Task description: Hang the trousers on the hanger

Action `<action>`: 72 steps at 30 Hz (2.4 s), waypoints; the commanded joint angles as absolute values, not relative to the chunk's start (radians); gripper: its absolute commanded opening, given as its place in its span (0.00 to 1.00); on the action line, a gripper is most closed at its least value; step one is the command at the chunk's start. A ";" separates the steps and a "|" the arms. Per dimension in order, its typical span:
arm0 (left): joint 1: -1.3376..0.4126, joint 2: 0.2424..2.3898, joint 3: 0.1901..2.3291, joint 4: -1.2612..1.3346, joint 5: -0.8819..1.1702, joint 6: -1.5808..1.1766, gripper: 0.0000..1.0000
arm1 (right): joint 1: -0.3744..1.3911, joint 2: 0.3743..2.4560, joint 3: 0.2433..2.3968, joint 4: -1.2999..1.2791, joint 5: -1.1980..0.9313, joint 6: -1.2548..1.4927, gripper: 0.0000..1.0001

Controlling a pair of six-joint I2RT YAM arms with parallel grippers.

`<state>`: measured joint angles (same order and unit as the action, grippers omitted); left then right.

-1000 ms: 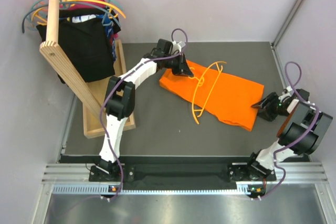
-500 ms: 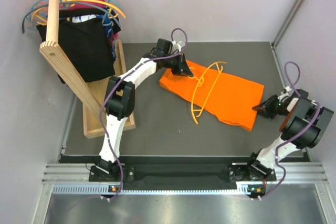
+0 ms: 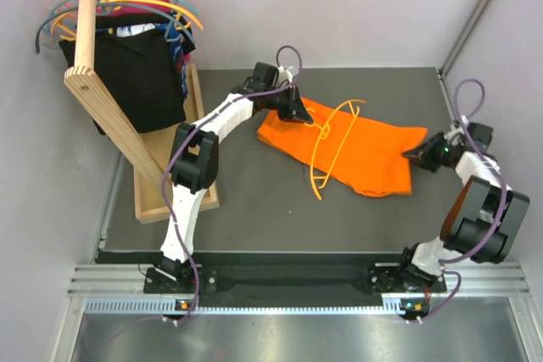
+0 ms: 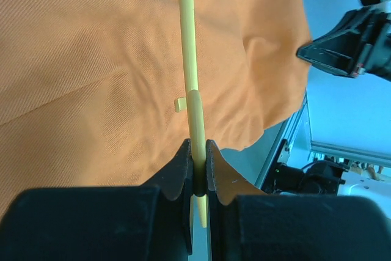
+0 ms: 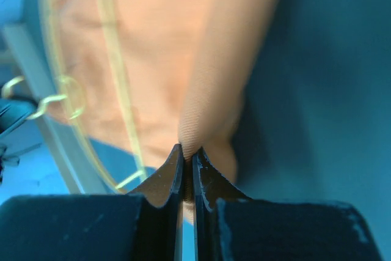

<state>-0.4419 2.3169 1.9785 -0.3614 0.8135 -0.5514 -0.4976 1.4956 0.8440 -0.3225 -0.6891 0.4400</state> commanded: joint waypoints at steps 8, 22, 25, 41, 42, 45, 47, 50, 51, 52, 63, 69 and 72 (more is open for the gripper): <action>-0.449 2.247 1.994 -0.325 0.776 -0.592 0.00 | -0.008 1.503 1.083 -0.103 -0.644 0.755 0.00; -0.454 2.227 1.970 -0.273 0.727 -0.693 0.00 | 0.107 1.775 1.081 0.129 -0.655 0.843 0.00; -0.465 2.198 1.931 -0.236 0.721 -0.715 0.00 | 0.130 1.812 1.060 0.201 -0.641 0.894 0.00; -0.488 2.198 2.045 -0.281 0.718 -0.713 0.00 | 0.179 1.858 1.060 0.097 -0.514 0.772 0.00; -0.486 2.207 2.063 -0.305 0.721 -0.704 0.00 | 0.179 1.855 1.052 0.095 -0.511 0.753 0.00; -0.489 2.221 2.094 -0.353 0.716 -0.704 0.00 | 0.178 1.868 1.066 0.097 -0.526 0.732 0.00; -0.497 2.232 2.098 -0.344 0.733 -0.741 0.00 | 0.192 1.885 1.092 0.103 -0.513 0.735 0.00; -0.518 2.224 2.063 -0.312 0.753 -0.802 0.00 | 0.216 1.894 1.150 0.103 -0.425 0.762 0.00; -0.528 2.218 2.057 -0.307 0.753 -0.804 0.00 | 0.216 1.898 1.166 0.106 -0.399 0.802 0.00; -0.537 2.206 2.053 -0.308 0.743 -0.801 0.00 | 0.218 1.902 1.172 0.116 -0.385 0.819 0.00; -0.566 2.255 2.048 -0.277 0.752 -0.859 0.00 | 0.265 1.907 1.068 0.256 -0.531 0.893 0.27; -0.566 2.210 1.996 -0.290 0.730 -0.819 0.00 | 0.229 1.839 1.117 0.003 -0.557 0.766 0.52; -0.565 2.207 2.006 -0.336 0.718 -0.785 0.00 | 0.224 1.769 1.127 -0.102 -0.514 0.707 0.60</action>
<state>-0.5190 2.2578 2.0109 -0.3538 0.6716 -0.7925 0.1902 1.8729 1.0809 0.0349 -0.4343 0.8192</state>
